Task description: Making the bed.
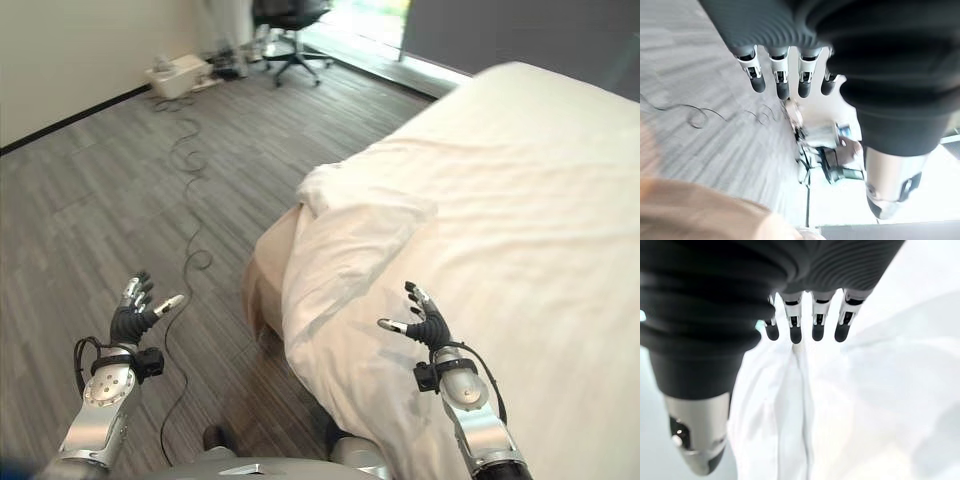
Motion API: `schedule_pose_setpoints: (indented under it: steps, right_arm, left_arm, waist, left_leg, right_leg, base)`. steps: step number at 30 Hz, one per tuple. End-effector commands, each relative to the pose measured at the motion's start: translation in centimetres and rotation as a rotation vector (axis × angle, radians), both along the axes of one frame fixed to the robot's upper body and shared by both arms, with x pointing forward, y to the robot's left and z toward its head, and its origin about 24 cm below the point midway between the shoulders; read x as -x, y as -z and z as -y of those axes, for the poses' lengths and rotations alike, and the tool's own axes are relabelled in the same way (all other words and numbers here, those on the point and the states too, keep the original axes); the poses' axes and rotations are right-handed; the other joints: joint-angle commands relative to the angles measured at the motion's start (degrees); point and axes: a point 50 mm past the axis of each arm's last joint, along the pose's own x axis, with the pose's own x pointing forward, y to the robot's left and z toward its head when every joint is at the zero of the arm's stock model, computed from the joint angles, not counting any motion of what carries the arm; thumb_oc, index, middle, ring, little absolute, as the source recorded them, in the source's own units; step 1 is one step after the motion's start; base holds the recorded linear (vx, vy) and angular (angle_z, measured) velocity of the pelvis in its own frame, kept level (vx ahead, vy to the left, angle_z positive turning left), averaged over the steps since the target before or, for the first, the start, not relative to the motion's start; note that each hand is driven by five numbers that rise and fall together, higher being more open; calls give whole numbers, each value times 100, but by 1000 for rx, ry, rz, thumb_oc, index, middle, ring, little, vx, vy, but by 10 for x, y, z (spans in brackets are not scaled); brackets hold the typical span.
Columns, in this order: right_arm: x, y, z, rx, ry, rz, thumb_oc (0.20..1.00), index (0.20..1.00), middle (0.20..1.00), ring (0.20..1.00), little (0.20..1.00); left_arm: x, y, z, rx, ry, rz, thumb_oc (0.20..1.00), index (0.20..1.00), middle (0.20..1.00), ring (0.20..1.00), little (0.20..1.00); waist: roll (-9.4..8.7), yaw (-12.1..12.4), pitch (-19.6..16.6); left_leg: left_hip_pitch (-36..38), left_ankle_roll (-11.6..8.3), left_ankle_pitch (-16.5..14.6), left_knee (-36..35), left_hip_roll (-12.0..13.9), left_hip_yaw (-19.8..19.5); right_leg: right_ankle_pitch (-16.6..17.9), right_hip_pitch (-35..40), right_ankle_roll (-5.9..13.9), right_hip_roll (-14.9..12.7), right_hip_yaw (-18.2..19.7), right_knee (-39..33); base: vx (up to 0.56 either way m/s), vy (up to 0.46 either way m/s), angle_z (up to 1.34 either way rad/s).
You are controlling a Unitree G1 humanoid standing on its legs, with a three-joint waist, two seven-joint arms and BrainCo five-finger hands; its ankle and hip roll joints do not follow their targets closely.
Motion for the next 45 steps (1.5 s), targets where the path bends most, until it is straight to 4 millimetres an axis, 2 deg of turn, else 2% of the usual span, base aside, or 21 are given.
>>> schedule_pose_setpoints:
  steps: [1,5,8,9,11,13,16,17,19,20,21,22,23,24,26,28,32,35,40,43,45]
  right_arm:
    - [-7,-39,-4,-11,-34,217,1000,1000,1000,1000,1000]
    - [1,-38,1,-11,7,224,1000,1000,1000,1000,1000]
    - [-6,-43,-8,-4,-24,255,1000,1000,1000,1000,1000]
    - [-11,-46,-11,8,-44,273,1000,1000,1000,1000,1000]
    - [-16,-48,-25,13,-110,276,1000,1000,1000,1000,1000]
    - [-15,-46,-28,-1,-121,265,1000,1000,1000,1000,1000]
    - [-7,-37,-27,-25,-103,230,1000,1000,1000,1000,1000]
    - [-6,-36,-27,-25,-102,228,1000,1000,1000,1000,1000]
    - [-2,-29,-24,-25,-96,193,1000,1000,1000,1000,1000]
    - [0,-30,-21,-21,-96,192,1000,1000,1000,1000,1000]
    - [0,-30,-21,-21,-95,192,1000,1000,1000,1000,1000]
    - [2,-31,-15,3,-87,185,1000,1000,1000,1000,1000]
    - [3,-29,-11,35,-95,163,1000,1000,1000,1000,1000]
    - [3,-29,-11,35,-95,163,1000,1000,1000,1000,1000]
    - [5,-27,-6,88,-103,140,1000,1000,1000,1000,1000]
    - [9,-22,-1,118,-100,110,1000,1000,1000,1000,1000]
    - [23,-7,9,104,-41,40,1000,1000,1000,1000,1000]
    - [30,-1,10,63,-16,15,1000,1000,1000,1000,1000]
    - [38,13,2,6,-8,-40,1000,1000,1000,1000,1000]
    - [34,16,-3,-14,-11,-37,1000,1000,1000,1000,1000]
    - [38,21,-7,-19,-23,-61,1000,1000,1000,1000,1000]
  left_arm:
    - [-5,-58,-16,-130,-25,269,1000,1000,1000,1000,1000]
    - [-21,-91,-23,-256,-10,359,1000,1000,1000,1000,1000]
    - [-35,-117,-30,-378,-2,408,1000,1000,1000,1000,1000]
    - [-36,-124,-36,-416,-17,412,1000,1000,1000,1000,1000]
    - [-34,-121,-38,-414,5,379,1000,1000,1000,1000,1000]
    - [-34,-109,-30,-356,38,356,1000,1000,1000,1000,1000]
    - [-32,-91,-15,-308,108,309,1000,1000,1000,1000,1000]
    - [-32,-91,-15,-308,110,307,1000,1000,1000,1000,1000]
    - [-29,-75,6,-216,179,286,1000,1000,1000,1000,1000]
    - [-30,-74,11,-201,191,291,1000,1000,1000,1000,1000]
    - [-30,-74,11,-201,192,291,1000,1000,1000,1000,1000]
    - [-35,-76,18,-181,194,314,1000,1000,1000,1000,1000]
    - [-40,-80,21,-196,177,332,1000,1000,1000,1000,1000]
    - [-40,-80,21,-197,177,332,1000,1000,1000,1000,1000]
    - [-48,-91,19,-342,118,346,1000,1000,1000,1000,1000]
    - [-56,-101,19,-432,82,376,1000,1000,1000,1000,1000]
    - [-82,-125,38,-639,142,420,1000,1000,1000,1000,1000]
    - [-93,-129,48,-727,181,406,1000,1000,1000,1000,1000]
    - [-110,-119,60,-807,232,316,1000,1000,1000,1000,1000]
    - [-115,-121,57,-828,212,301,1000,1000,1000,1000,1000]
    - [-114,-118,56,-854,231,267,1000,1000,1000,1000,1000]
  waist:
    - [-28,96,-50]
    - [-24,-141,-200]
    - [-21,-209,-90]
    - [50,-143,-38]
    - [198,-61,-2]
    - [220,-80,35]
    - [104,-40,-18]
    - [127,-33,-43]
    - [69,9,-55]
    - [7,37,7]
    - [24,40,6]
    - [-30,99,132]
    - [-104,67,160]
    - [-111,68,153]
    - [-50,36,77]
    - [12,84,-7]
    - [128,-270,-227]
    - [110,-404,-275]
    - [6,-630,-186]
    - [25,-600,-49]
    - [-1,-493,-48]
  left_leg:
    - [163,-294,362,209,102,239]
    - [278,-218,257,101,-210,519]
    - [424,-11,102,86,-376,868]
    - [473,32,45,86,-353,1120]
    - [588,203,-36,125,-504,1646]
    - [693,298,-98,152,-596,1840]
    - [788,289,-209,338,-724,1979]
    - [848,251,-309,309,-725,1851]
    - [620,101,-351,1305,-539,1959]
    - [373,51,-66,1909,-319,2060]
    - [334,30,-82,1979,-270,2039]
    - [-101,-264,470,3037,62,1719]
    - [-283,-229,459,3064,14,1465]
    - [-285,-225,468,3050,2,1471]
    - [-225,-151,77,2065,-107,1086]
    - [16,-112,-35,1056,-300,654]
    - [478,-132,132,241,-294,892]
    - [620,-88,79,139,-420,1031]
    - [676,143,-175,86,-818,1249]
    - [603,237,-153,86,-831,1375]
    - [571,297,-209,86,-915,1440]
  right_leg:
    - [-329,319,1021,-1030,-518,61]
    - [-158,177,1175,-1333,-355,197]
    - [25,-360,1274,-1434,-258,770]
    - [76,-584,1288,-1541,-737,1068]
    - [6,-841,1113,-1748,-2170,1907]
    - [-58,-1090,1102,-1544,-2388,2338]
    - [-247,-660,854,-1306,-2502,1407]
    - [-332,-603,911,-1266,-2395,1375]
    - [-337,-221,766,-1091,-2273,746]
    - [-305,-91,617,-1028,-2338,609]
    - [-298,-83,597,-991,-2347,581]
    - [-383,184,424,-824,-2275,337]
    - [-352,235,431,-825,-2110,190]
    - [-348,226,433,-834,-2108,189]
    - [-308,142,693,-907,-1787,181]
    - [-305,92,860,-957,-1482,221]
    - [-172,68,984,-1031,-1376,260]
    - [-65,65,1056,-1108,-1294,236]
    - [224,-208,1257,-1362,-972,393]
    - [283,-496,1308,-1409,-1031,834]
    - [104,-507,1299,-1382,-1040,1099]
  base:
    - [114,202,-44]
    - [119,260,-44]
    - [-31,201,-42]
    - [-144,242,-91]
    - [-83,336,-145]
    - [9,199,-176]
    - [51,-28,-80]
    - [125,-125,-31]
    - [127,-153,-32]
    - [12,-114,-64]
    - [43,-173,-72]
    - [103,-50,-59]
    - [107,-35,-28]
    - [80,211,-50]
    - [132,318,-71]
    - [165,281,-76]
    - [117,177,-94]
    - [95,154,-7]
    - [-2,139,-25]
    - [-118,40,-13]
    - [-101,36,-31]
